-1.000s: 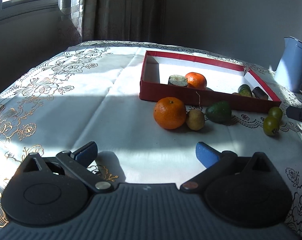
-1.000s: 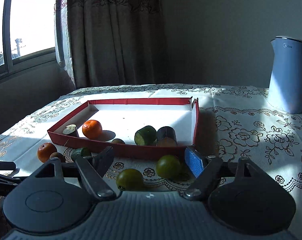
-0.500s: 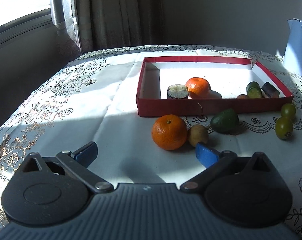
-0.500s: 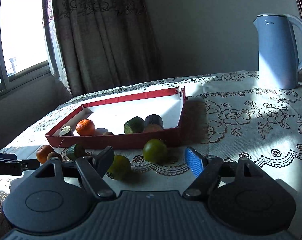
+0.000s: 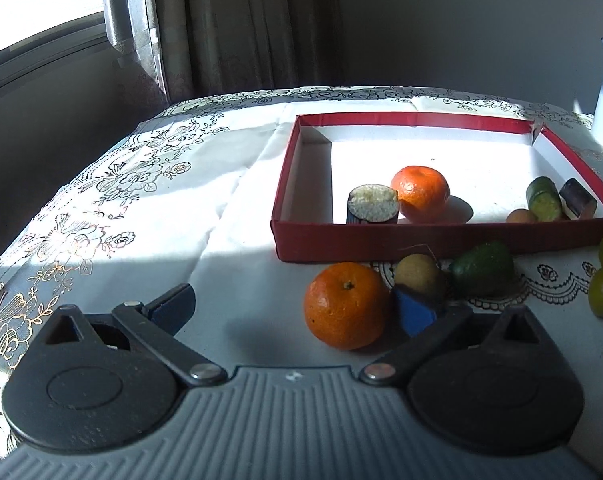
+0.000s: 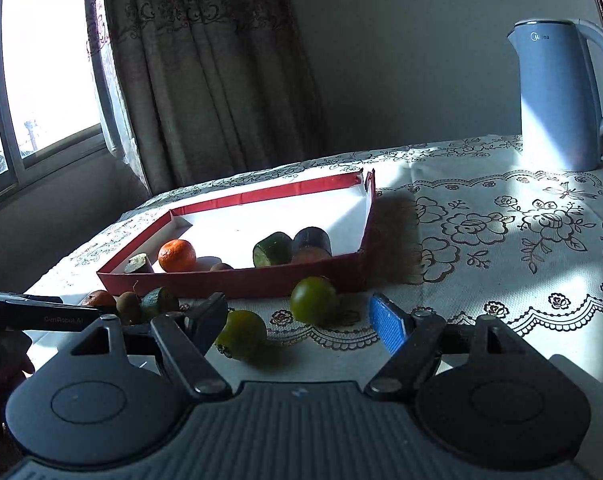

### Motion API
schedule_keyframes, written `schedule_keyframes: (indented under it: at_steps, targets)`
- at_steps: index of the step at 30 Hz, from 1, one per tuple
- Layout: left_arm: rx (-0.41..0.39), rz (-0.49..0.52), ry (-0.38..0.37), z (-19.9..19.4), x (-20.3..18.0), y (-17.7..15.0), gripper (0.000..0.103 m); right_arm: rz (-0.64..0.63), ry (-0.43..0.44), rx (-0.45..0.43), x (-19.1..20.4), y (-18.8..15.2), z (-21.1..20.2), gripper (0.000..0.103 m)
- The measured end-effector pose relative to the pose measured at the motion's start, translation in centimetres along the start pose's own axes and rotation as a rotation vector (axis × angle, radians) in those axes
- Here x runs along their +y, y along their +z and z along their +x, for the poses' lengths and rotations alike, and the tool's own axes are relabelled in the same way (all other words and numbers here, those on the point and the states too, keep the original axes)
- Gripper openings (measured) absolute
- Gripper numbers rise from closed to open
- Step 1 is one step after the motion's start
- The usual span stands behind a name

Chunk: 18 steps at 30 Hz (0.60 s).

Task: Organize fruits
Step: 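Move the left gripper to the second tangerine and close on it, then carry the tangerine with the left gripper into the box and open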

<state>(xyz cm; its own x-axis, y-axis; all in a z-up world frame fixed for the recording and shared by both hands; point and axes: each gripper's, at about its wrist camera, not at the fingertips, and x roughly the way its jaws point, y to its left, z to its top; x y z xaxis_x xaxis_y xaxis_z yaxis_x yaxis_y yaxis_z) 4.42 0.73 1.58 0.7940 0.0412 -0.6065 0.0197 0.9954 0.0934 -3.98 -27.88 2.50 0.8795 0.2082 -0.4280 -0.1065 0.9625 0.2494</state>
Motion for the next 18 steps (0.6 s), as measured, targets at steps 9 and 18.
schedule_keyframes:
  at_steps: [9, 18]
  targets:
    - [-0.018, 0.032, -0.114, -0.8, -0.6, -0.7, 0.05, 0.006, 0.004, 0.014, -0.1, 0.0, 0.2, 0.078]
    - [-0.041, 0.036, -0.141, -1.7, -0.6, -1.3, 0.04, 0.027, 0.003, 0.017, -0.4, 0.0, 0.3, 0.078]
